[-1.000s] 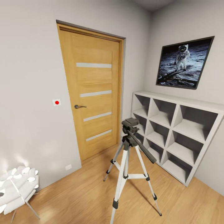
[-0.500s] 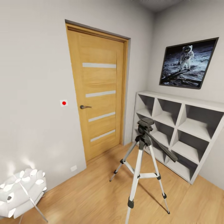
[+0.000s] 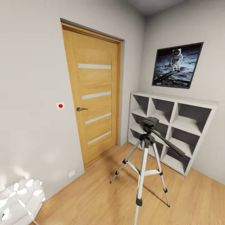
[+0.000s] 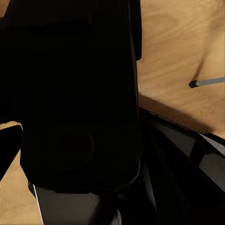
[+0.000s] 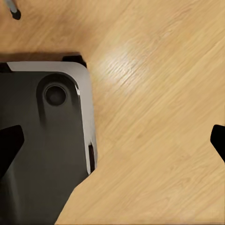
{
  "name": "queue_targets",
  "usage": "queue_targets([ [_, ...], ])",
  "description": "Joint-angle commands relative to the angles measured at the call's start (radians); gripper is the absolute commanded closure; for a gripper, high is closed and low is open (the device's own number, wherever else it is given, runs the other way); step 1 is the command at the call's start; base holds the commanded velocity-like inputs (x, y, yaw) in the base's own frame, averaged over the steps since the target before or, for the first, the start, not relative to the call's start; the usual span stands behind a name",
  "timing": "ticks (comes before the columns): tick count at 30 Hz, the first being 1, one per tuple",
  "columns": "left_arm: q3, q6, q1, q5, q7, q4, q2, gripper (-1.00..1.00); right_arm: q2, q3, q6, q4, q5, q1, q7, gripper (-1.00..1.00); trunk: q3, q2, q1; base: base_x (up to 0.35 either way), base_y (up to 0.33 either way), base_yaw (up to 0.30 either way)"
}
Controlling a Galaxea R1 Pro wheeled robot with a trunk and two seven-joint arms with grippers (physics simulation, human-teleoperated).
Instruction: Attach the digital camera to the camera tripod in the bedroom.
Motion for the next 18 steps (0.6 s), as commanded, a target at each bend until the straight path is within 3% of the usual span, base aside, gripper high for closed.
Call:
queue_targets([
  [1, -0.001, 0.004, 0.000, 0.008, 0.000, 0.000, 0.000, 1.00, -0.001, -0.009, -0.003, 0.003, 0.010, -0.001, 0.002, -1.00, 0.000, -0.001, 0.000, 0.005, 0.350, -0.240],
  [18, -0.002, 0.005, 0.000, 0.006, -0.002, 0.000, 0.000, 1.00, -0.001, -0.009, -0.003, 0.003, 0.010, -0.001, 0.002, -1.00, 0.007, -0.001, 0.000, 0.073, 0.350, -0.240],
])
